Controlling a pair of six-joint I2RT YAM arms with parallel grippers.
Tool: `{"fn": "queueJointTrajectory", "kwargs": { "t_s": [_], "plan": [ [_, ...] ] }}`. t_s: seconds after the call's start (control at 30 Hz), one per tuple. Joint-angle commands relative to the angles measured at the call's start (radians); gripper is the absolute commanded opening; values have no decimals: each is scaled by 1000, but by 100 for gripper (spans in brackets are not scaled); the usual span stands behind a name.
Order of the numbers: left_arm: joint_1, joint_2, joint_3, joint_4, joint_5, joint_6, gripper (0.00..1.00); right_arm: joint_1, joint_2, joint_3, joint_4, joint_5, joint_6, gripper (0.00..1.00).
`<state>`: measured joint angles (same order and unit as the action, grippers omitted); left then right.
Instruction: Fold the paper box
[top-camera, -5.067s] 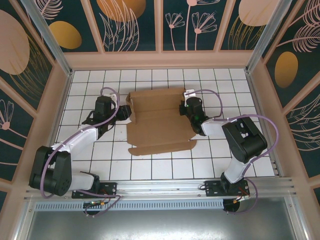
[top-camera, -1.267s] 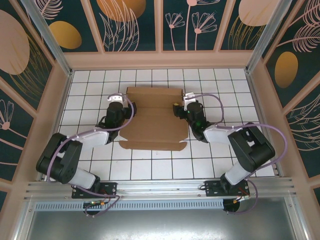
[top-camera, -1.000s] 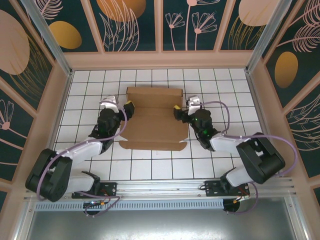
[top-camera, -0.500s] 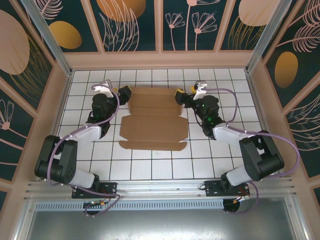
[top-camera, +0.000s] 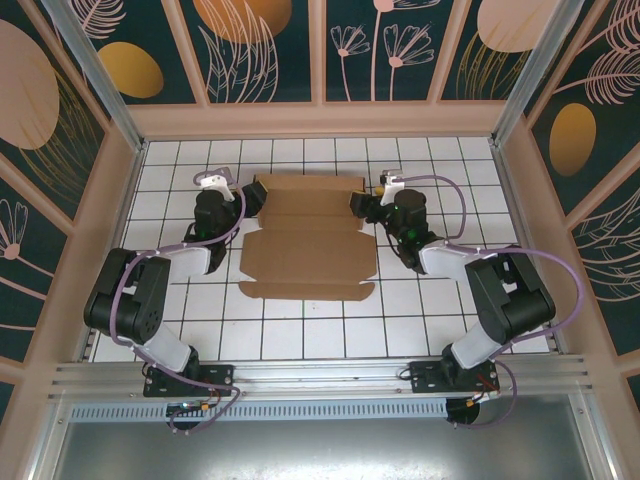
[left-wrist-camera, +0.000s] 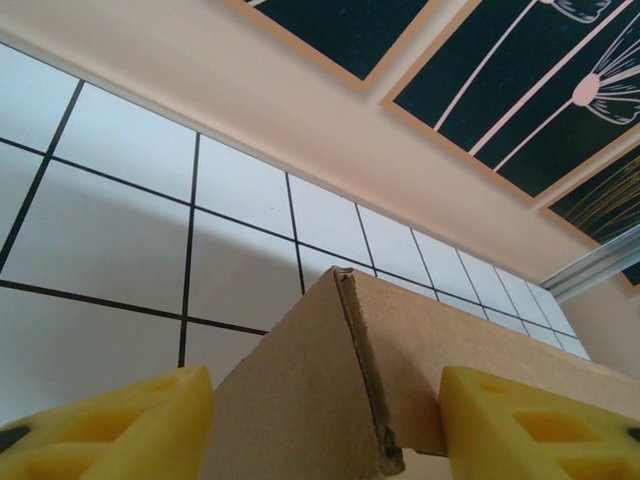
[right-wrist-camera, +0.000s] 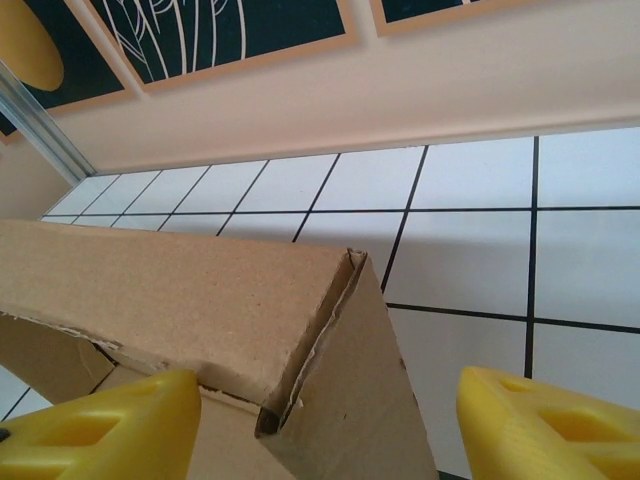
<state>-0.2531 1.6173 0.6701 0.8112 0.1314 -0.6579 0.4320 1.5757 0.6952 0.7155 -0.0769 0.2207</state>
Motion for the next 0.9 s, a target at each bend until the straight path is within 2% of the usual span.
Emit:
{"fn": "queueJointTrajectory", "kwargs": {
  "t_s": [0.0, 0.27, 0.47, 0.6, 0.67, 0.73, 0.87],
  "plan": [
    [9, 32, -30, -32, -18, -14, 56, -9, 16, 1, -12, 23, 14, 66],
    [8, 31, -18, -109, -34, 6, 54, -7, 6, 13, -44, 25, 11, 65],
    [9, -36, 71, -192, -4, 40, 67, -7, -151, 44, -99, 59, -58, 69],
    [9, -115, 147, -268, 11, 50, 72, 18, -194, 111, -227, 47, -132, 68],
    [8, -166, 155, -288, 2, 45, 74, 52, -184, 159, -290, 62, -211, 67],
    [9, -213, 170, -332, -11, 39, 74, 85, -134, 239, -381, 75, -284, 61],
    [8, -281, 178, -405, -27, 28, 74, 105, -7, 403, -535, -3, -343, 49]
  ]
}}
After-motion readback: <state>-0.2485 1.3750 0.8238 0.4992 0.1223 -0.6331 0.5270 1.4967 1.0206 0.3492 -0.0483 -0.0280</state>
